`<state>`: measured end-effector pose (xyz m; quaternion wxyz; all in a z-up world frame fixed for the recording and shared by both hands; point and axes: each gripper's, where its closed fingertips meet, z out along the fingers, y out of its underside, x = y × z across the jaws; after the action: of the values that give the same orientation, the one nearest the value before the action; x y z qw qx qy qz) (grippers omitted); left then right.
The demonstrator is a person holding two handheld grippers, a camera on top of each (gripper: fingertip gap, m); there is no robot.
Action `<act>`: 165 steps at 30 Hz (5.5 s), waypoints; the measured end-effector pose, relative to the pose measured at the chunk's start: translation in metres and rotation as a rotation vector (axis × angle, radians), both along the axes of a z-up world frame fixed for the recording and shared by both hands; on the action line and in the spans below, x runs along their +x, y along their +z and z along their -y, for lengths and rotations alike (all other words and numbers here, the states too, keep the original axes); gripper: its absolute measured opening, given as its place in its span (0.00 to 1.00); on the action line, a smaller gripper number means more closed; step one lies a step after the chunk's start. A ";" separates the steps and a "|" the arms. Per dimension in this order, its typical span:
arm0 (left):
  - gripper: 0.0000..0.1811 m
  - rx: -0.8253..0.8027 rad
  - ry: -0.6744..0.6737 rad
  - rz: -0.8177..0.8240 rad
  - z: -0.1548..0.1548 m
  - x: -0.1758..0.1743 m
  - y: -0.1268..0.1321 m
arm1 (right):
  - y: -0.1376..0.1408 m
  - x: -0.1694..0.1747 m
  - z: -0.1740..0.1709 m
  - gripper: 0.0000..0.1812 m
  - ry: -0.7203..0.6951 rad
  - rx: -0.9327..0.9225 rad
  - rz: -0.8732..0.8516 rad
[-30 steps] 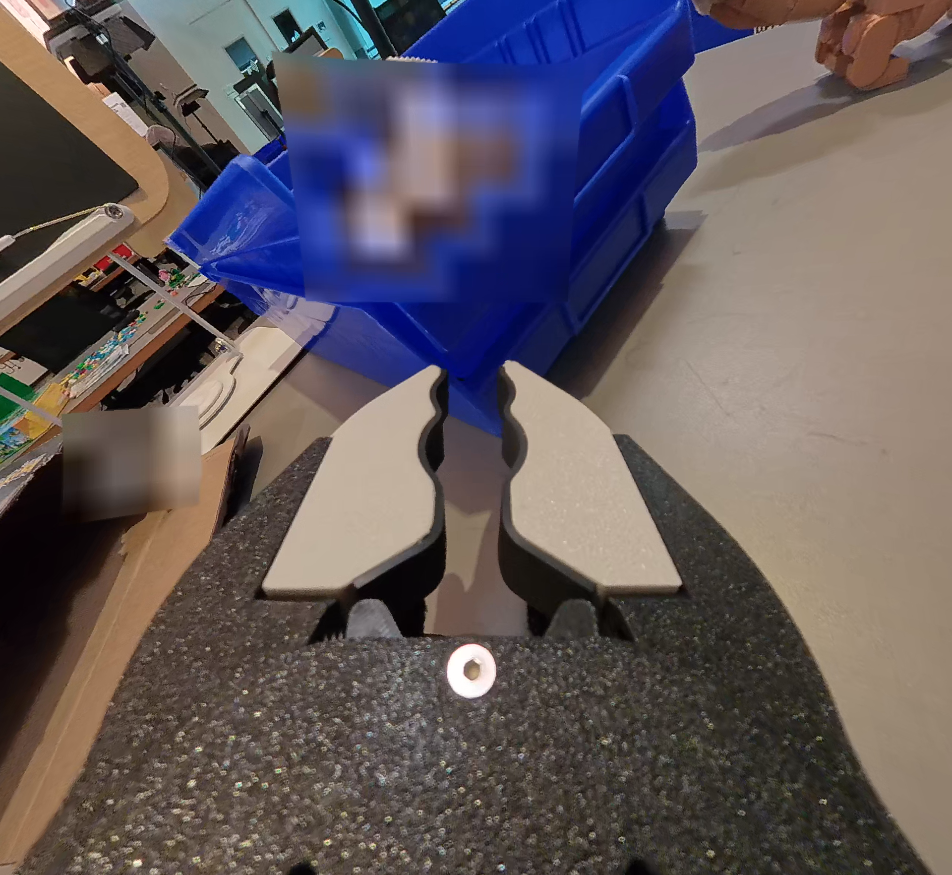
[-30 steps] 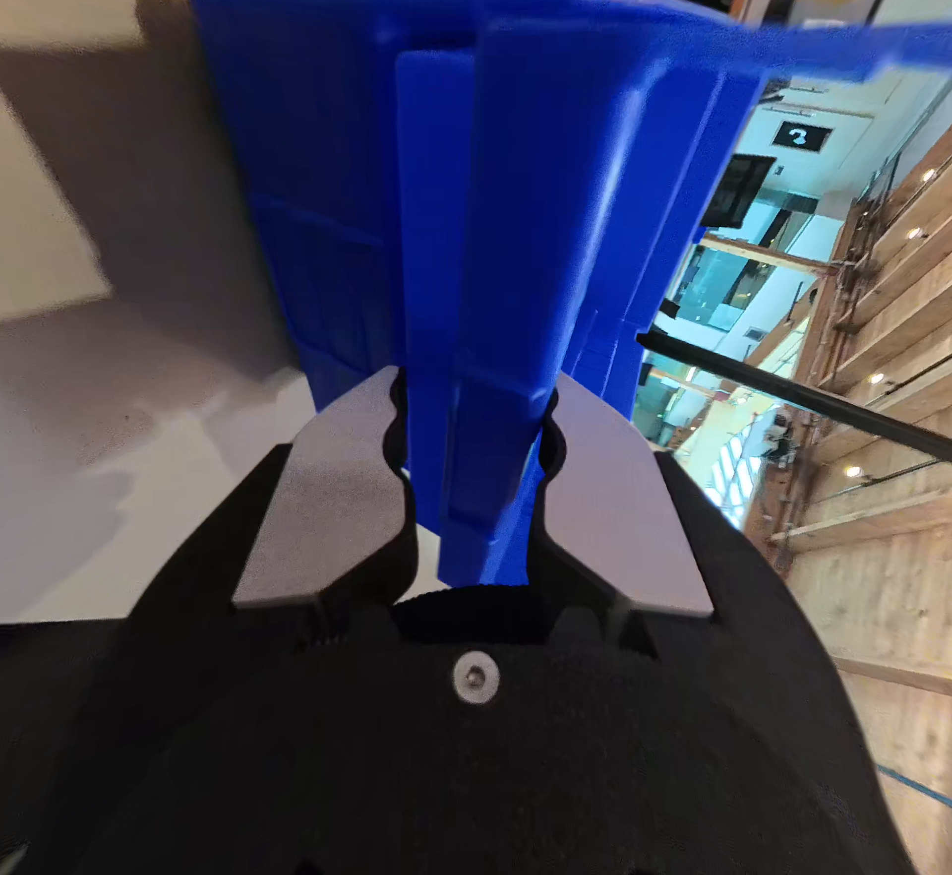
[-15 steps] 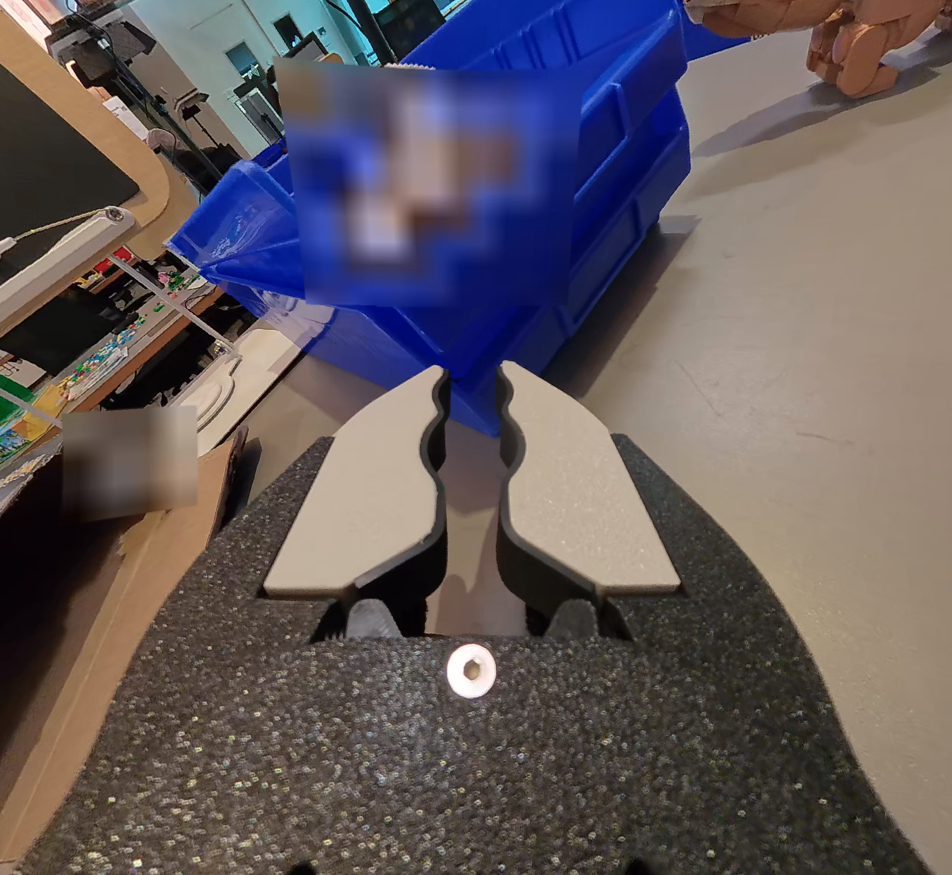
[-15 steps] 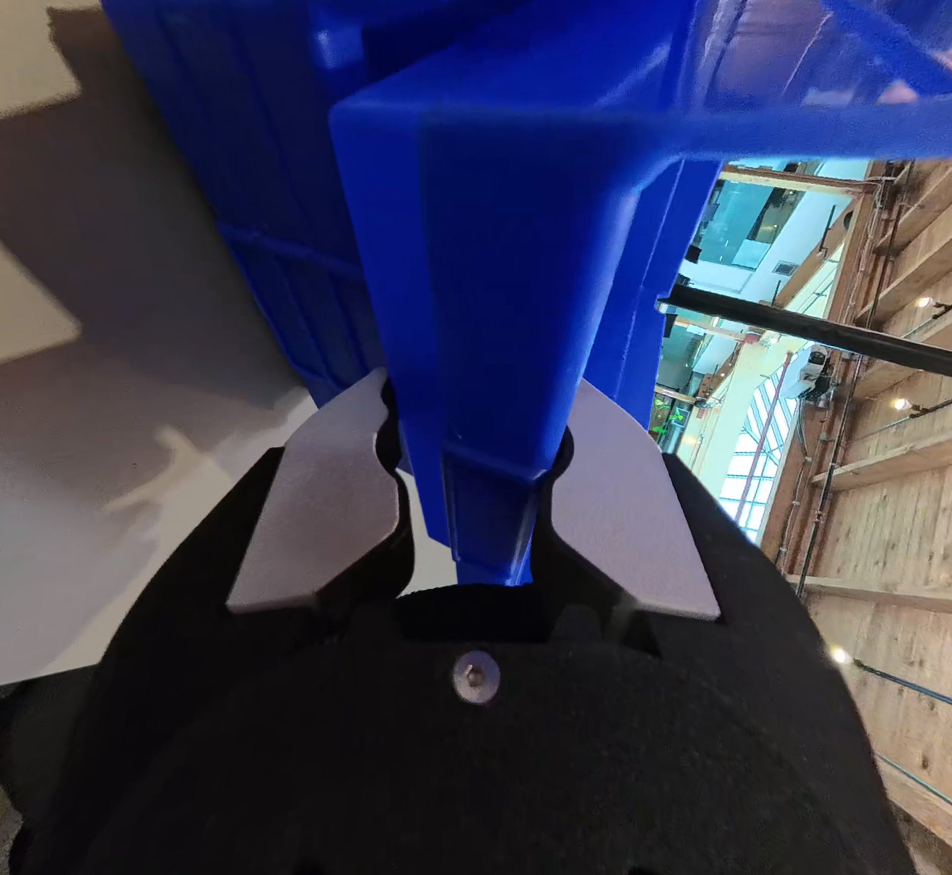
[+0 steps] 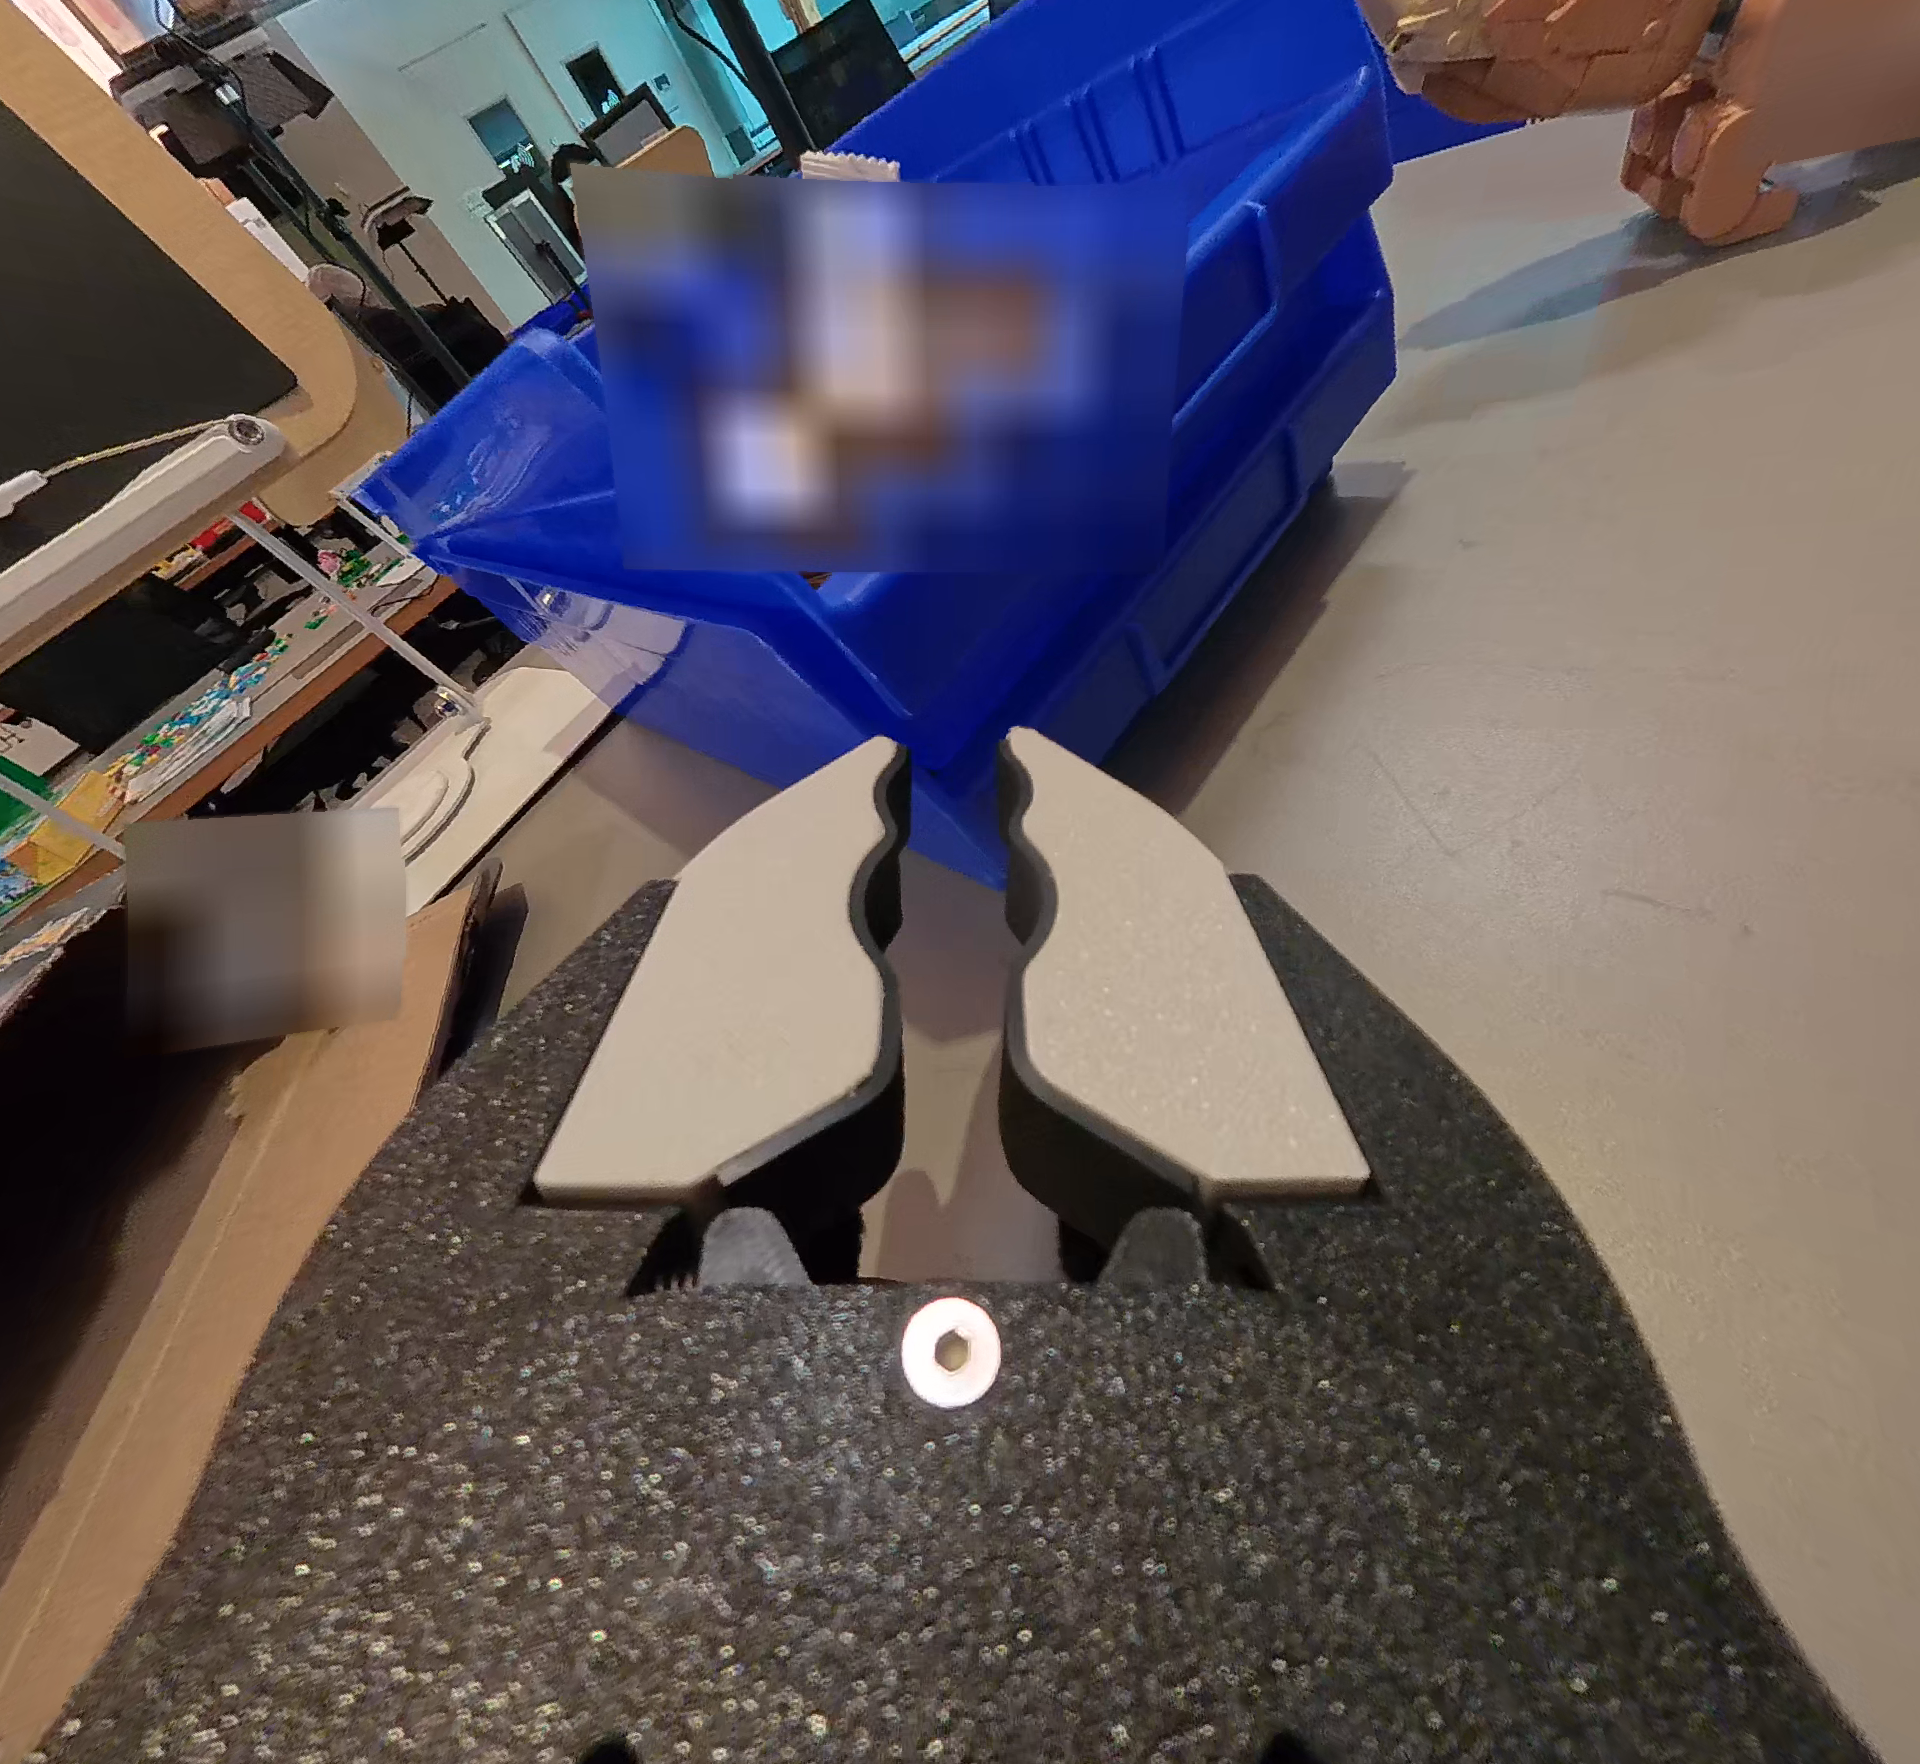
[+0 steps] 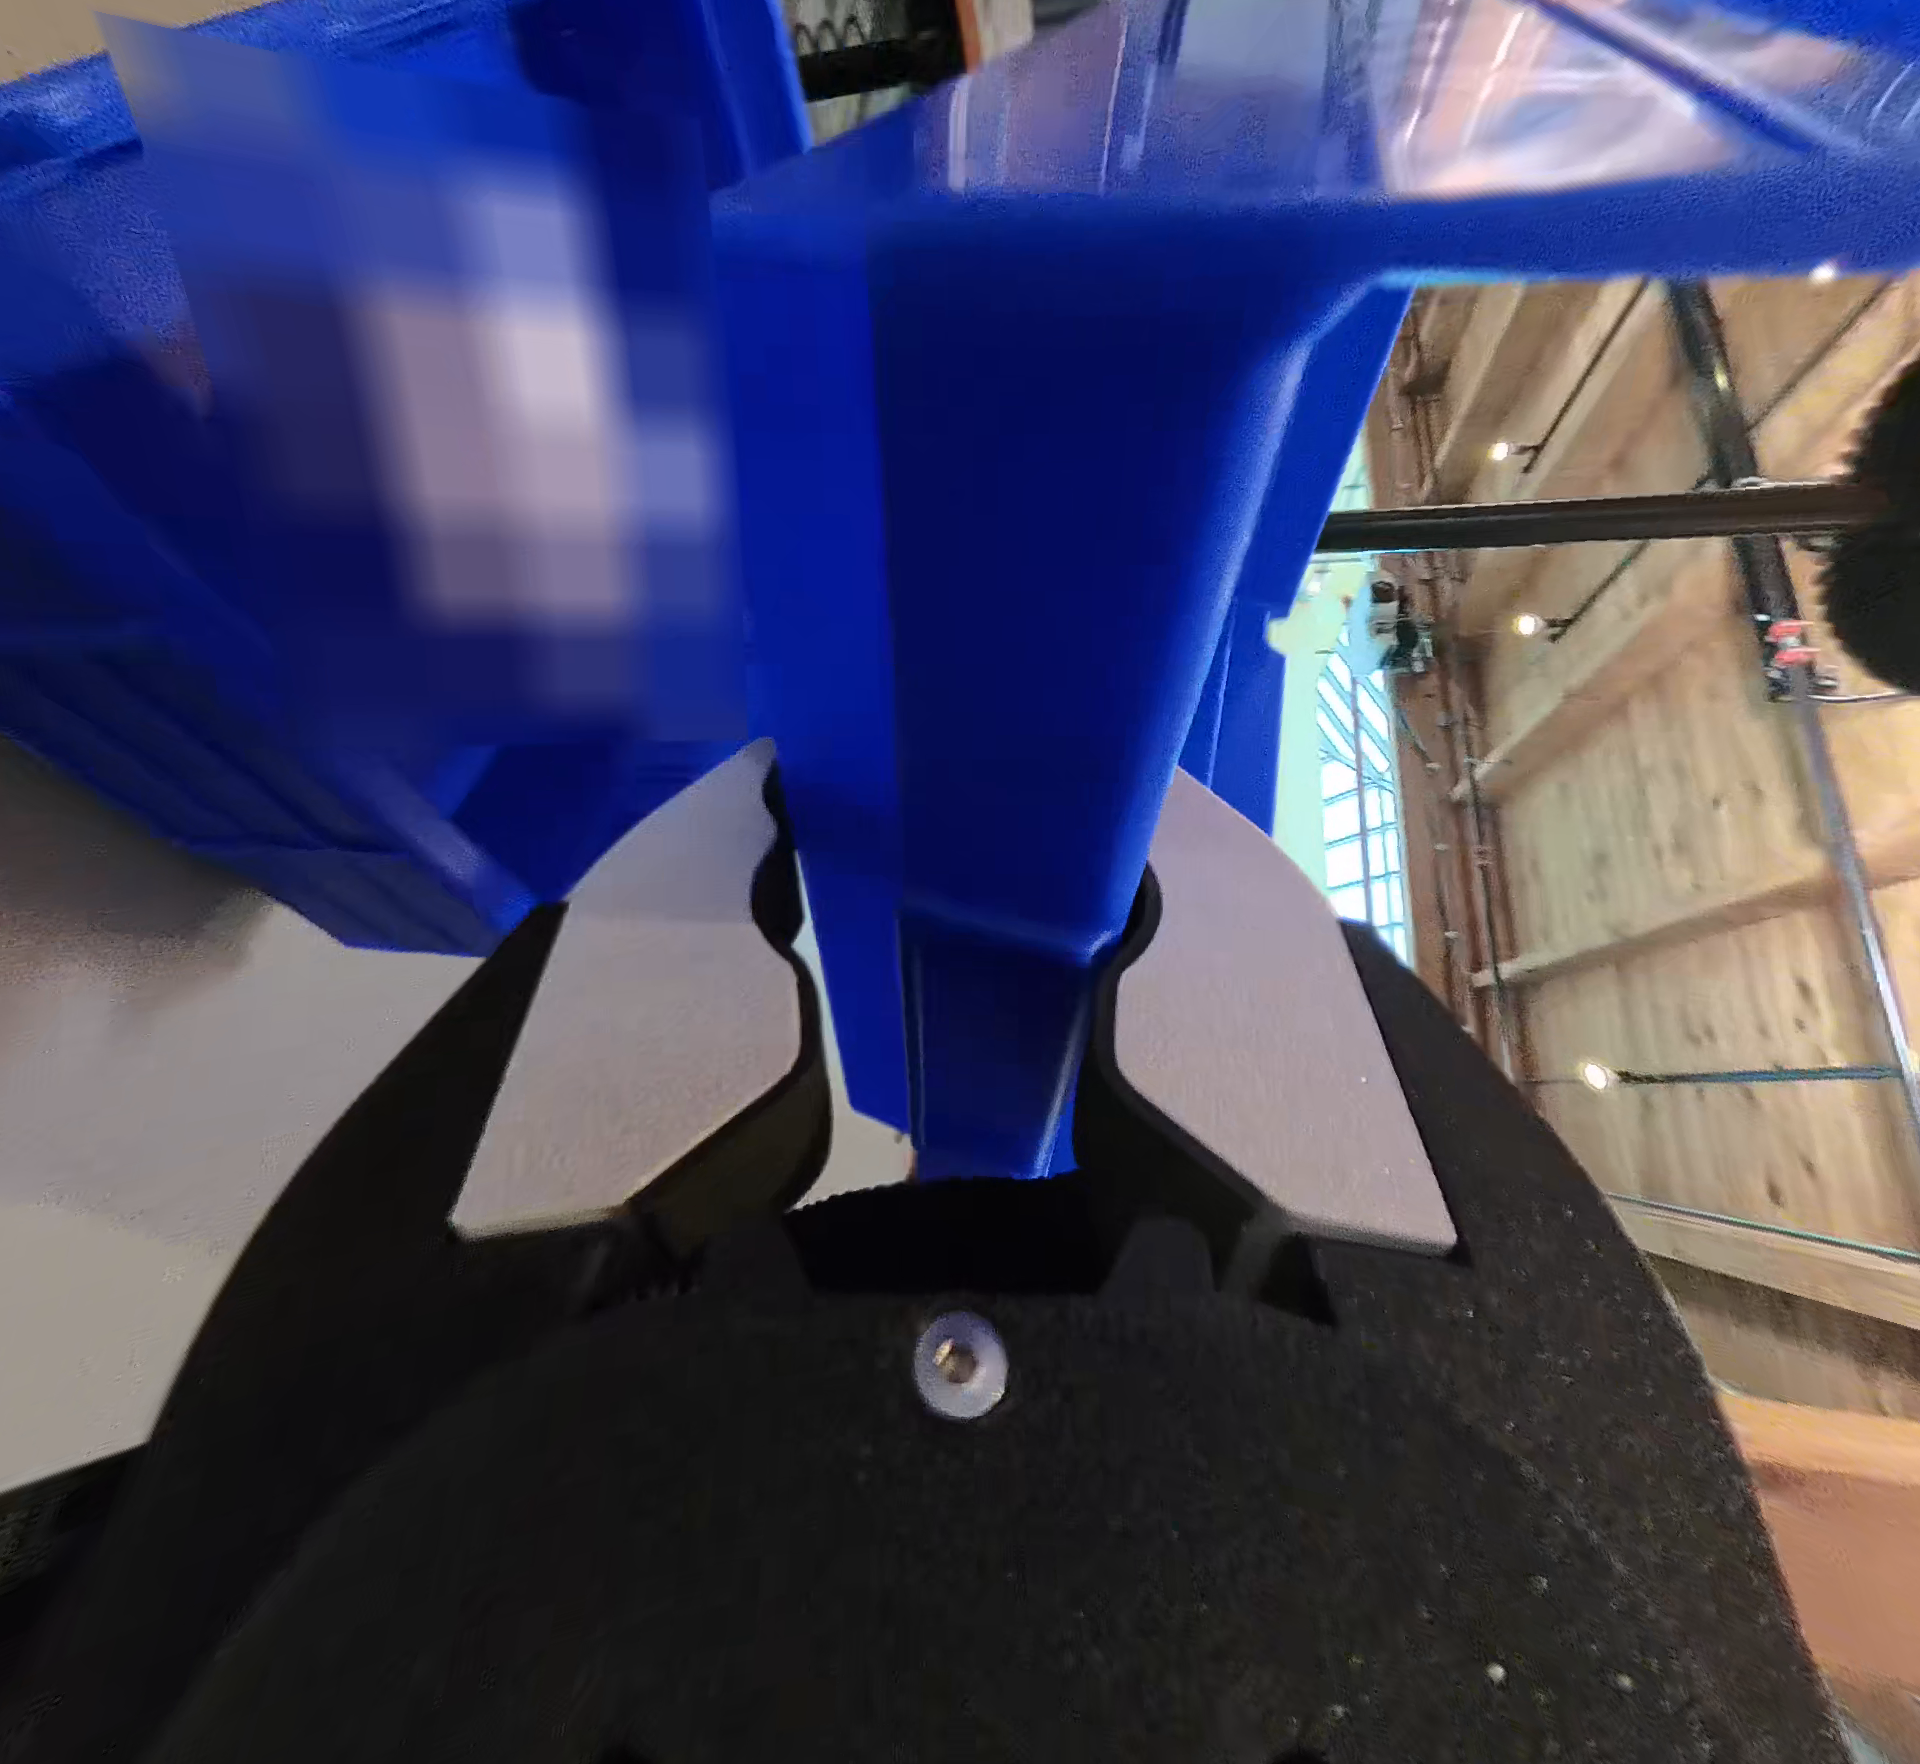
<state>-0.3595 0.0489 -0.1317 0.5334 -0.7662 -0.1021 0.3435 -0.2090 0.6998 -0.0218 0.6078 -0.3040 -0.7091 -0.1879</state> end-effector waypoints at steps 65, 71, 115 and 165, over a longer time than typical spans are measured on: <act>0.07 0.051 0.189 0.037 0.046 0.007 0.034 | -0.029 -0.191 0.602 0.30 0.505 -0.120 0.330; 0.07 0.048 0.179 0.050 0.044 0.007 0.030 | -0.039 -0.195 0.557 0.30 0.470 0.002 0.364; 0.07 0.005 0.080 0.104 0.023 0.023 0.020 | -0.096 -0.248 0.544 0.44 0.704 -0.243 1.169; 0.07 -0.005 0.064 0.091 0.017 0.027 0.018 | -0.063 -0.239 0.321 0.00 0.600 -0.423 0.579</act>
<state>-0.3321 0.0316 -0.1135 0.5149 -0.7788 -0.1499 0.3254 -0.4481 0.3787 -0.0851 0.3370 -0.1378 -0.9289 0.0681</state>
